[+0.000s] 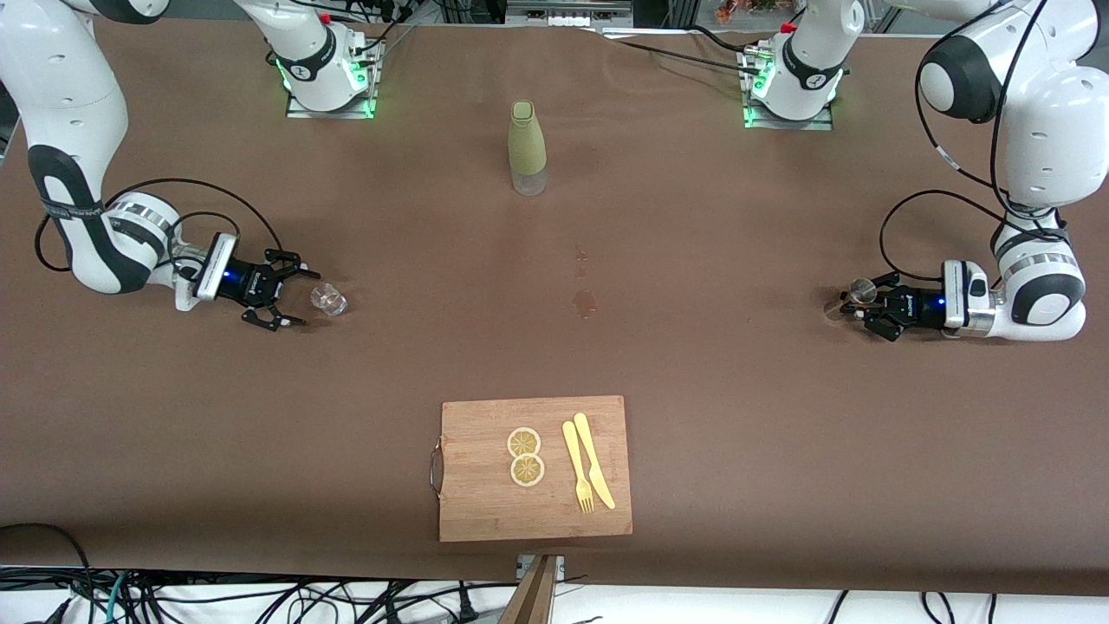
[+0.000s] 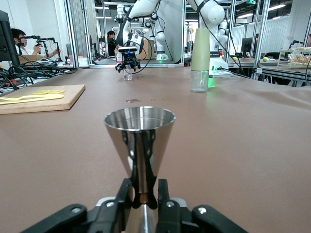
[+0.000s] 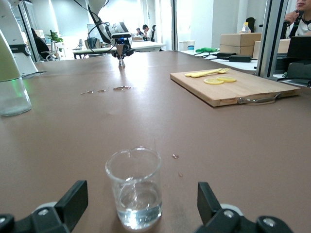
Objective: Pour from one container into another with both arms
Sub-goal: 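Close the left gripper on the jigger while the right gripper grasps the beaker, then lift the jigger with the left gripper toward the table middle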
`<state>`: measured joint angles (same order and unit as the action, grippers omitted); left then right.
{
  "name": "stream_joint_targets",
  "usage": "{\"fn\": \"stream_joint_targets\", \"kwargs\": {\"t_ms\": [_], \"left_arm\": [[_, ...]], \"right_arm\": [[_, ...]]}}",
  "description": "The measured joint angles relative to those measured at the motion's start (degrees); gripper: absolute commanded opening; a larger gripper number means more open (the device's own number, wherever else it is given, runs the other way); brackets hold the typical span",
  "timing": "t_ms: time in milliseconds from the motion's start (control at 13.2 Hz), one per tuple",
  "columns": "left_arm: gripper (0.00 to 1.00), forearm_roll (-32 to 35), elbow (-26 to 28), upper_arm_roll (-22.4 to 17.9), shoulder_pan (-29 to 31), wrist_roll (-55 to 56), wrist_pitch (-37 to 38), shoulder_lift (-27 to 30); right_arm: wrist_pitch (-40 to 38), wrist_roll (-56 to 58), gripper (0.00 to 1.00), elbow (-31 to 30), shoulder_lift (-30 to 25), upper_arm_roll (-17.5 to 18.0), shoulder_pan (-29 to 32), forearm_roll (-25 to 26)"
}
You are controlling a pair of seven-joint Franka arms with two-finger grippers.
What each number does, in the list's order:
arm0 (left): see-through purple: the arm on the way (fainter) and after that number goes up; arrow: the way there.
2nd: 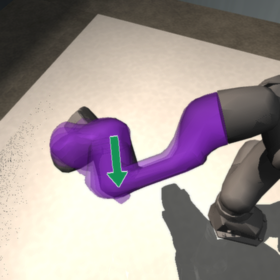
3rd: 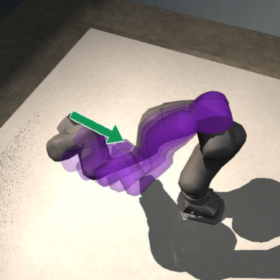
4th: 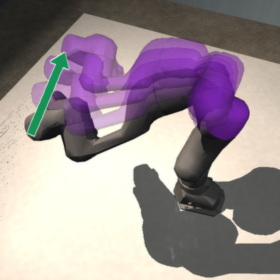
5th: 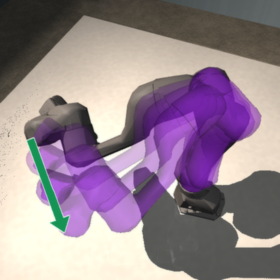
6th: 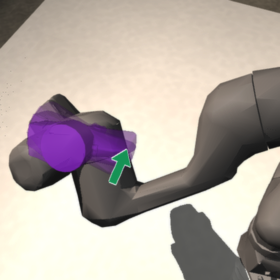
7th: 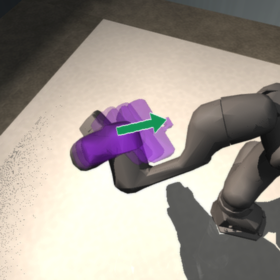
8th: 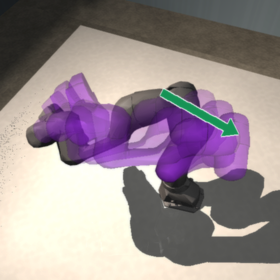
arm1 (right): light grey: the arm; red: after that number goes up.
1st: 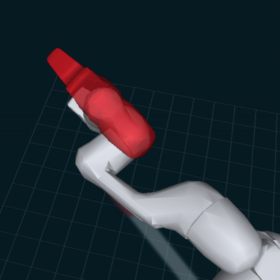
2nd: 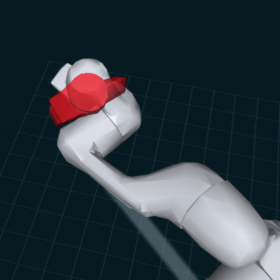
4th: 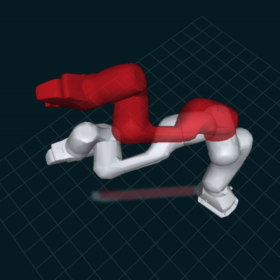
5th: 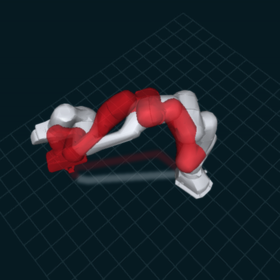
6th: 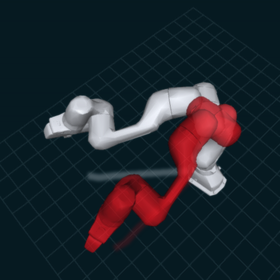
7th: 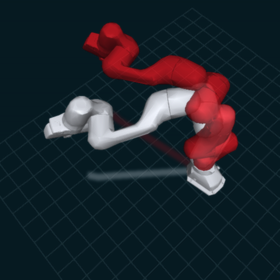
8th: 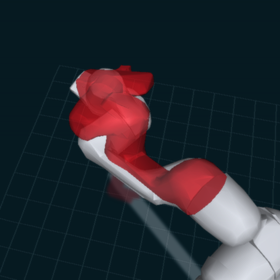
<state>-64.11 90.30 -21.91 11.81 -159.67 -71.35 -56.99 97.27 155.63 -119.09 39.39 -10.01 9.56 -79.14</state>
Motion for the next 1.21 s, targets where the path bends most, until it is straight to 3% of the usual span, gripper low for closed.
{"fn": "stream_joint_targets", "kwargs": {"t_ms": [832,1210], "left_arm": [[0.00,0.01,-0.56,-1.89,-1.35,1.80,2.67,0.24],[0.00,-1.02,-1.88,-1.78,-3.60,3.80,5.47,3.48]], "right_arm": [[0.01,0.28,1.00,1.37,3.41,1.84,-2.32,-4.52],[0.04,0.28,1.00,1.57,3.83,2.57,-2.57,-5.03]]}}
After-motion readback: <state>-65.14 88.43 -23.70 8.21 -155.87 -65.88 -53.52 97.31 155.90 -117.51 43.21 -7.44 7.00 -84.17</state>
